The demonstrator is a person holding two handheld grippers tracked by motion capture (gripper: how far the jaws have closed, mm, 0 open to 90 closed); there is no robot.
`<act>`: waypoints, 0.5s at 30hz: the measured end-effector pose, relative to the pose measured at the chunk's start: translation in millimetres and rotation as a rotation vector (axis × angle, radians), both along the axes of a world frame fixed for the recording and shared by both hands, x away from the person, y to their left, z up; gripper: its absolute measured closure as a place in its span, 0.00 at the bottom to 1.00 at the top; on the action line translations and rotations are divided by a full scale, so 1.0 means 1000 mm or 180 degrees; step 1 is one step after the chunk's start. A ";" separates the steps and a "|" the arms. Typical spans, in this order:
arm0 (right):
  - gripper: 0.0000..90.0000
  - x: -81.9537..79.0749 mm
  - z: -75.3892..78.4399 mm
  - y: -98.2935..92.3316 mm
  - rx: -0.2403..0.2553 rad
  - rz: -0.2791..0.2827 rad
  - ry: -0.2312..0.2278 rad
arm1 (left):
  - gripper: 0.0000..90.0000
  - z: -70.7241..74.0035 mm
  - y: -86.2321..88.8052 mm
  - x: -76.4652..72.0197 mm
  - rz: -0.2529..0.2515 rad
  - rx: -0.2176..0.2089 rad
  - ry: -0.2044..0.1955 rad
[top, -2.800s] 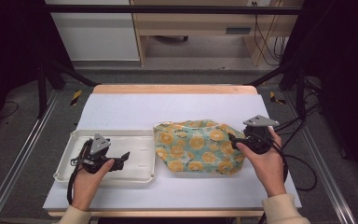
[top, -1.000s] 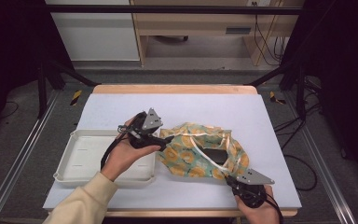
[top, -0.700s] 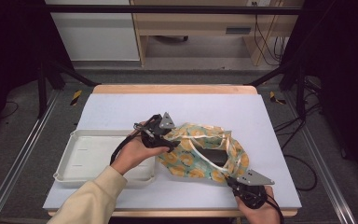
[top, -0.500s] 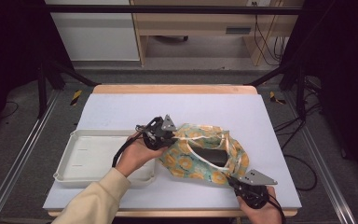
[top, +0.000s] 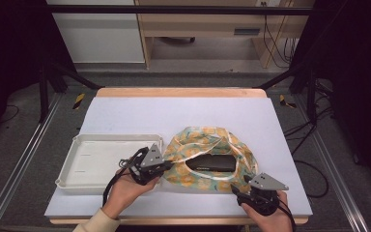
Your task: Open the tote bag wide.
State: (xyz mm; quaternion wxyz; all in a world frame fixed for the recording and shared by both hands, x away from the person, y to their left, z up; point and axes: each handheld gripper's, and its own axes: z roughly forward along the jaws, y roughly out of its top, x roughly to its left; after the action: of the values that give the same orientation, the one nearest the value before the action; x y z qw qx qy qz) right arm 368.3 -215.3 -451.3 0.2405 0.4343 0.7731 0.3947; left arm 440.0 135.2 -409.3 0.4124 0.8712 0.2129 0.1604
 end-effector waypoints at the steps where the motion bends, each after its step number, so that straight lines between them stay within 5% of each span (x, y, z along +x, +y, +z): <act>1: 0.38 0.000 0.003 -0.001 0.0059 0.0008 -0.0029 | 0.99 -0.003 0.002 -0.001 0.0009 -0.0027 0.0012; 3: 0.31 0.002 0.011 -0.004 0.0091 0.0051 -0.0020 | 0.99 -0.005 0.004 -0.001 -0.0003 0.0060 0.0004; 7: 0.28 0.006 0.038 -0.006 0.0060 0.0080 -0.0190 | 0.99 -0.010 0.005 -0.005 -0.0031 -0.0005 0.0023; 11: 0.28 0.025 0.055 0.000 -0.0105 0.0098 -0.0196 | 0.99 -0.013 0.005 -0.007 -0.0027 -0.0017 0.0024; 15: 0.37 0.071 0.069 0.018 -0.0289 0.0144 -0.0131 | 0.99 -0.011 0.007 -0.009 -0.0019 -0.0026 0.0017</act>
State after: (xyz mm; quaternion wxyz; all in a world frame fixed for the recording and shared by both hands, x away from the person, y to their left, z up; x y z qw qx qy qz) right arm 439.4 -197.4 -382.3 0.2668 0.3972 0.7947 0.3734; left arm 431.4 142.7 -420.7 0.4158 0.8705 0.2120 0.1560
